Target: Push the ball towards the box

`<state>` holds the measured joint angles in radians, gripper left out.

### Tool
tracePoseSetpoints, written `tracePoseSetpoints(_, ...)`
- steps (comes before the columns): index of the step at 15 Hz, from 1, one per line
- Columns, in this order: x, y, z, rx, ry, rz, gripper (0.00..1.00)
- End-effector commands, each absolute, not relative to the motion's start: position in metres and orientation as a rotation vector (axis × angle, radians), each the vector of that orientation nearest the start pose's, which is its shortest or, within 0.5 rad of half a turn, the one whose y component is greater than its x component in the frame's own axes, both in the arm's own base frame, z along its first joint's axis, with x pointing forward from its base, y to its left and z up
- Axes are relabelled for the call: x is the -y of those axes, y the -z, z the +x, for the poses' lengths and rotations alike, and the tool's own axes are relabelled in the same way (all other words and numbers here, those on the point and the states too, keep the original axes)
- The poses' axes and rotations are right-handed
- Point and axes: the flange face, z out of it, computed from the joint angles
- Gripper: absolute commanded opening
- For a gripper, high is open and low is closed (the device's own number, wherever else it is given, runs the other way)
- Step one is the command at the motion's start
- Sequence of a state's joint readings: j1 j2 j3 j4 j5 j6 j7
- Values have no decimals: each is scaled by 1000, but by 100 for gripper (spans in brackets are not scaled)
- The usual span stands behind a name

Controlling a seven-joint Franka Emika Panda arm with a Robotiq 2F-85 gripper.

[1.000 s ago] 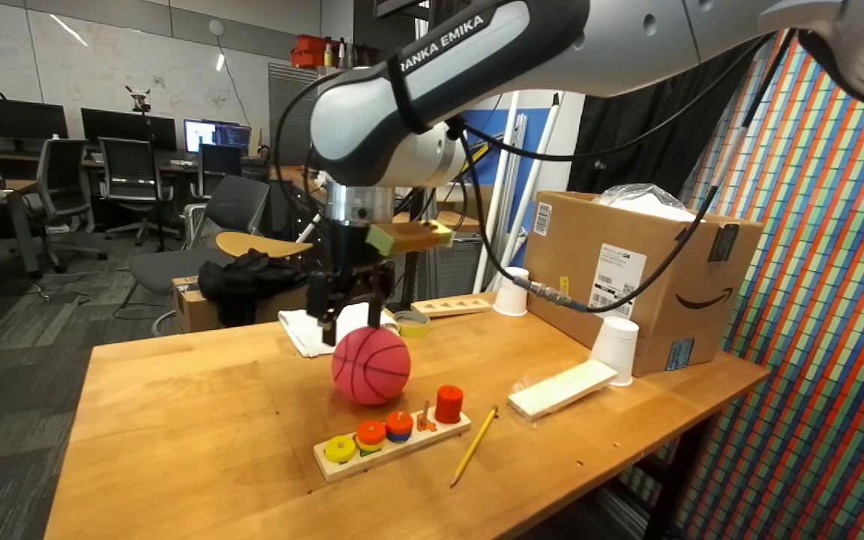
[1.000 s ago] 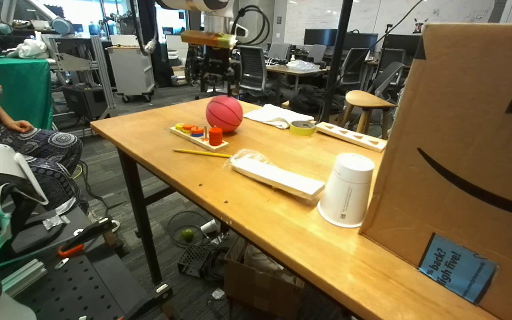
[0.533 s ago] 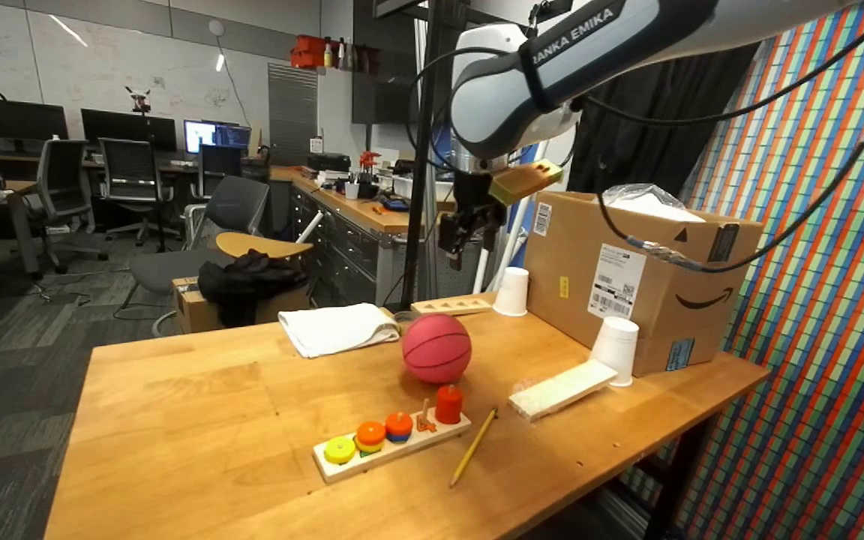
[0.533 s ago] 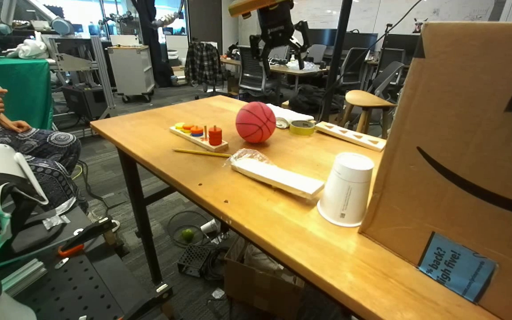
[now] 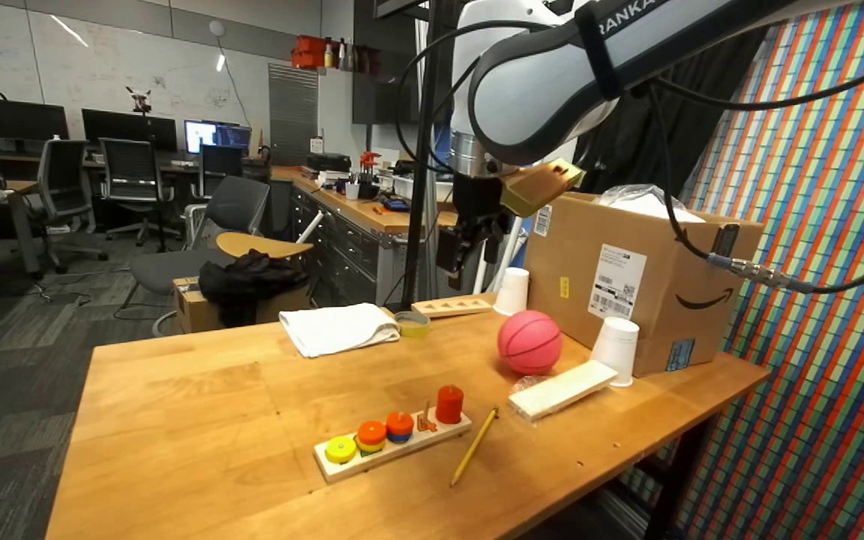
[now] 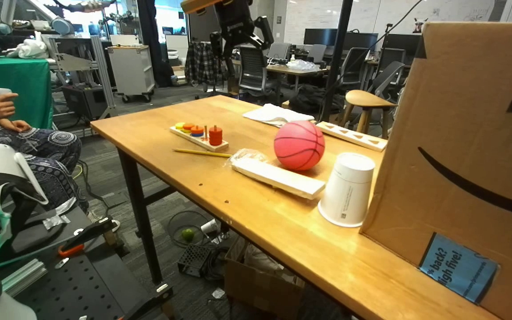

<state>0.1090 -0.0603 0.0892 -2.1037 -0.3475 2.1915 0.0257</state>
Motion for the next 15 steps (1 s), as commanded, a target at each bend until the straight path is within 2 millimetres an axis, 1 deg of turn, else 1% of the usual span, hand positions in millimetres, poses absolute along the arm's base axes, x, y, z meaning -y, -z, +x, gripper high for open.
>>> tracePoseSetpoints(1,-118,-460,509,657,330,-3338,100)
tracePoseSetpoints(2,-122,-453,506,673,318,-3341,100)
tracePoseSetpoints(4,-124,-448,499,700,284,-3341,100)
tracePoseSetpoints(5,-125,-442,499,709,269,-3343,100)
tracePoseSetpoints(9,-125,-429,497,755,203,-3345,100)
tracePoseSetpoints(13,-115,-414,503,744,129,-3368,100)
tracePoseSetpoints(15,-103,-404,510,718,85,-3379,100)
